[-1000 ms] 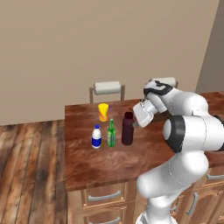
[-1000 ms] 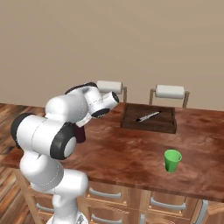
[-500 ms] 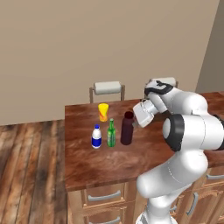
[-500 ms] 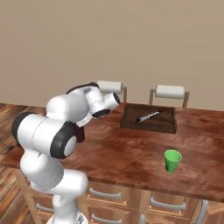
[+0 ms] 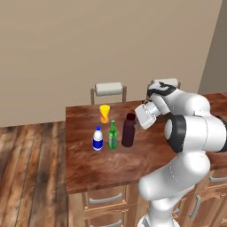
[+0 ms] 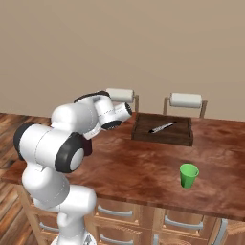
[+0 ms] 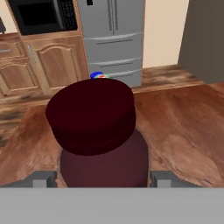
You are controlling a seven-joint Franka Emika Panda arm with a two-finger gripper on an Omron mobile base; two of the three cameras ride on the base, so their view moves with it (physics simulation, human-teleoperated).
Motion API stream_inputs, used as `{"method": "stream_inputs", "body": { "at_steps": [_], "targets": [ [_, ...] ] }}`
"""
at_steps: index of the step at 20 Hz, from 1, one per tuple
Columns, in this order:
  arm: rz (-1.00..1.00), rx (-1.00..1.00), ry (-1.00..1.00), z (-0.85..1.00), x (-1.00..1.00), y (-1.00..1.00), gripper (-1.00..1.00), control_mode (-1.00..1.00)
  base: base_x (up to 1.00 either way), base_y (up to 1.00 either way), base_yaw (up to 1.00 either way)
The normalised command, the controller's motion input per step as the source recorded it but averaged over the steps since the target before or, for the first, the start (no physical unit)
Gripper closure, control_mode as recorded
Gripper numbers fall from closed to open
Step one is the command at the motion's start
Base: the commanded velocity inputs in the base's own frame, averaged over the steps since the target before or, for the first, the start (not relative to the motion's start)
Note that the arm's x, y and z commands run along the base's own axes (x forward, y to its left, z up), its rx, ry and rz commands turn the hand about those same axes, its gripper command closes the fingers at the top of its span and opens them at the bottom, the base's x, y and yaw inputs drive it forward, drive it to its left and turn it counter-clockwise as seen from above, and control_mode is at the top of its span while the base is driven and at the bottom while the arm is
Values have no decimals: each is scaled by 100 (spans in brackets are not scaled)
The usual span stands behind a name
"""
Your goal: Place the drinks on the dining counter in a tight cluster.
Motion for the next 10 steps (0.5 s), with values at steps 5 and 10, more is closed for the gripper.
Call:
{"method": "stream_inputs", "body": {
  "at_steps": [5,10],
  "targets": [
    [0,0,0,0,0,0,-100,-100,0,0,0],
    [0,0,0,0,0,0,-100,-100,0,0,0]
  ]
}}
